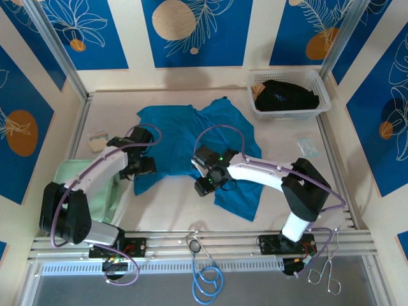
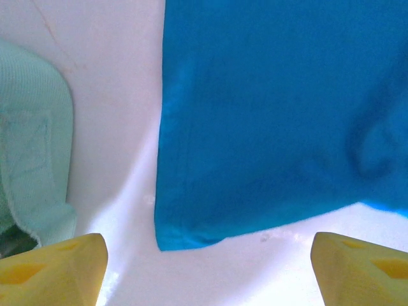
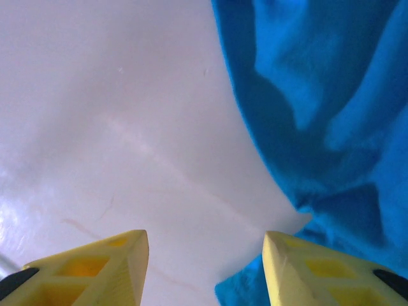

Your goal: Fold and stack the t-shirts

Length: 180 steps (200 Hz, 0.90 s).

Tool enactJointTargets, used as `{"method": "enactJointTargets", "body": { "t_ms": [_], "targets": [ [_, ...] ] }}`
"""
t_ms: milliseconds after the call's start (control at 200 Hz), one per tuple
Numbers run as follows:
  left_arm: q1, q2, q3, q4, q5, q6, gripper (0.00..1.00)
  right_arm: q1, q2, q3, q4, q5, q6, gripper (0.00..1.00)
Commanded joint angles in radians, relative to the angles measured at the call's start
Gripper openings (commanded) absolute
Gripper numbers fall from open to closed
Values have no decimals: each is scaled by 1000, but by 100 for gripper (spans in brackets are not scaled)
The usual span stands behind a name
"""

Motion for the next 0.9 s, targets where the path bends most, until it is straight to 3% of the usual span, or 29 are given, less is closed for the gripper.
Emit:
{"method": "enactJointTargets", "body": {
  "t_ms": [0,425,520,645,896],
  "targets": [
    [-1,80,91,46,-46,6,83,11,48,28,66,84,-12,51],
    [5,514,398,75,-75,93,83,1,270,164,62,128,-65,43],
    [7,593,450,72,-70,103,82,-6,286,166,51,125,-62,30],
    [5,670,502,57,-80,117,81,-9,278,147,23,122,-74,0],
    [8,734,567,9,-144,161,81,2,86,81,-219,-55,-246,0]
  ]
}}
